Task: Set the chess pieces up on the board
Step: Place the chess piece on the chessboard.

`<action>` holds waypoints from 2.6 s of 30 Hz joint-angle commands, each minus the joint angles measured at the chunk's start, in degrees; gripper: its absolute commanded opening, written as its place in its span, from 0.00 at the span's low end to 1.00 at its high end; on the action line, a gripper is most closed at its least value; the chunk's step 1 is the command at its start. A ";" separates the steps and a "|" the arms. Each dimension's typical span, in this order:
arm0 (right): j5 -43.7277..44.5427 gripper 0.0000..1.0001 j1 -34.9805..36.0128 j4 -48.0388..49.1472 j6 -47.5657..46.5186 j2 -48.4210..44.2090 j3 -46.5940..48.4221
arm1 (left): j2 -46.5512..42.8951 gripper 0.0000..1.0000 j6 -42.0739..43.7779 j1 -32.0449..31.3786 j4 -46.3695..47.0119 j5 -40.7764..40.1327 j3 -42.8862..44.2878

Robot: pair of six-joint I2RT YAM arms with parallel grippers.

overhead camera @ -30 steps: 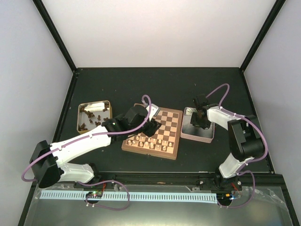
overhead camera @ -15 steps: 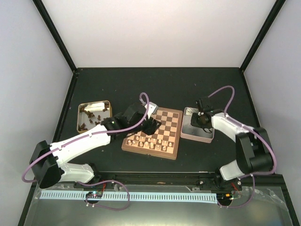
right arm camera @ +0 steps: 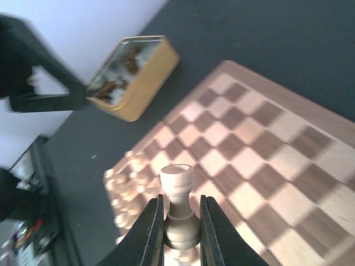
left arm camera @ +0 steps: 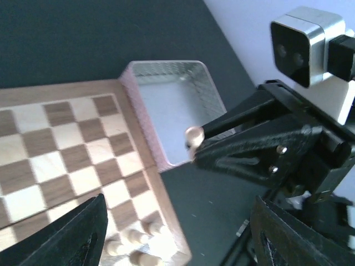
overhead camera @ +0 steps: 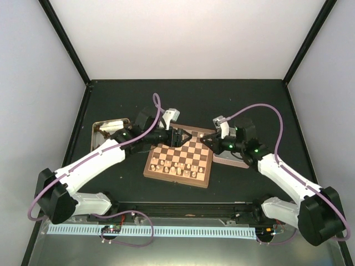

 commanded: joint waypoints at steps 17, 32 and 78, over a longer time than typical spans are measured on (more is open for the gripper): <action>-13.50 0.01 5.33 6.23 -6.75 -2.27 -0.93 | 9.01 0.31 -4.33 1.15 2.03 22.92 6.14; -13.15 0.01 5.34 7.33 -7.10 -3.07 -1.87 | 11.23 0.26 -9.05 1.99 4.77 24.46 4.67; 58.48 0.65 3.10 -12.52 18.78 -20.88 -7.29 | 11.35 0.06 17.63 -23.84 5.54 -21.52 -3.55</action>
